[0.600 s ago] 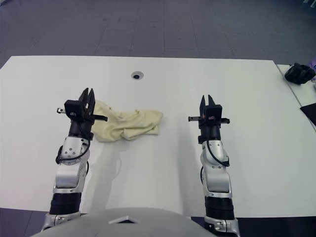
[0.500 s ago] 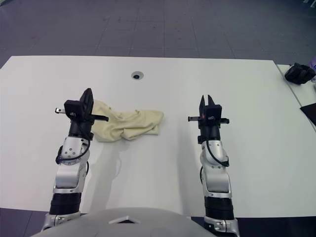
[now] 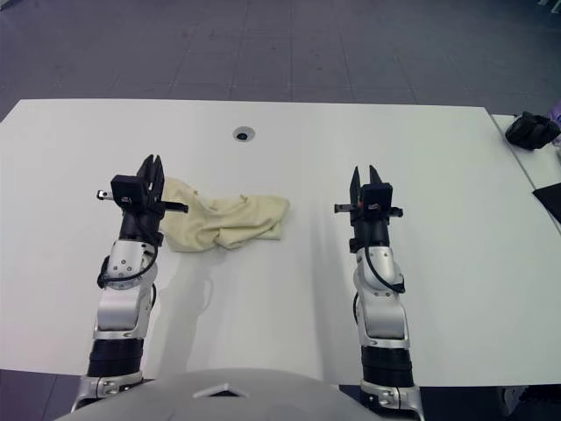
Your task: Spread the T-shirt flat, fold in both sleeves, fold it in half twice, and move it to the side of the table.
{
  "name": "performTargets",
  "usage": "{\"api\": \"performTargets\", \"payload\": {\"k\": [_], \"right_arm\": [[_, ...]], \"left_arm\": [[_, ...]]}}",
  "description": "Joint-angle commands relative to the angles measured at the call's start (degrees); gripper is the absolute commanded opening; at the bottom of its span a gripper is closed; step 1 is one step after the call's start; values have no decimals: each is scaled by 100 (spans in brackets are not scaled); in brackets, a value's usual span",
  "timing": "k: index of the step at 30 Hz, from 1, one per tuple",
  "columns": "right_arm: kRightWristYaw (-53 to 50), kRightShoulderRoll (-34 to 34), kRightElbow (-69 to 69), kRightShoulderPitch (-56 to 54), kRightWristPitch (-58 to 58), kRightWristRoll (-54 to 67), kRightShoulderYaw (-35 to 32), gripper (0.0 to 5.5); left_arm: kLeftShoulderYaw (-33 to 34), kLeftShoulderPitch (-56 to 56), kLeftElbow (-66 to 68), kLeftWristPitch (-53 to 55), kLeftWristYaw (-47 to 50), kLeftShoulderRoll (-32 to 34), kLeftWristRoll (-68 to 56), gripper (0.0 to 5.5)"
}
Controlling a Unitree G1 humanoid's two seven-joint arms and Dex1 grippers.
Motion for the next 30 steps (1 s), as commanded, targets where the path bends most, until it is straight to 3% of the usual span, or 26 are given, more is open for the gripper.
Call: {"api": "performTargets", "payload": {"k": [1, 3, 4, 7, 8, 9, 12, 13, 19, 30], "right_arm": [[16, -16, 32, -37, 27, 15, -5, 95], [-62, -8, 9, -46, 45, -40, -29, 107], [-15, -19, 15, -50, 23, -4, -25, 75], [-100, 19, 5, -20, -4, -95, -4, 43], [-65, 22, 17, -19, 1, -53, -2, 63], [8, 2, 17, -8, -54, -29, 35, 30], [-43, 29, -31, 31, -42, -87, 48, 0], [-16, 34, -37, 57, -47, -49, 49, 19], [-54, 88, -128, 189, -39, -78, 71, 0], [43, -36, -43, 57, -21, -35, -36, 163]], "left_arm": [[79, -46, 79, 39, -18, 92, 4, 115], [89, -28, 73, 54, -5, 90, 19, 148], [87, -34, 87, 31, -21, 99, 20, 158], [179, -59, 141, 18, 5, 135, 22, 128], [219, -84, 185, 35, 21, 155, 19, 110], [247, -106, 232, 22, 13, 185, 15, 91], [313, -95, 316, 43, -38, 286, -1, 45], [328, -89, 325, 65, -49, 314, -3, 67], [383, -11, 291, 104, -86, 375, -14, 165], [521, 91, 627, -61, 28, 507, 86, 338]]}}
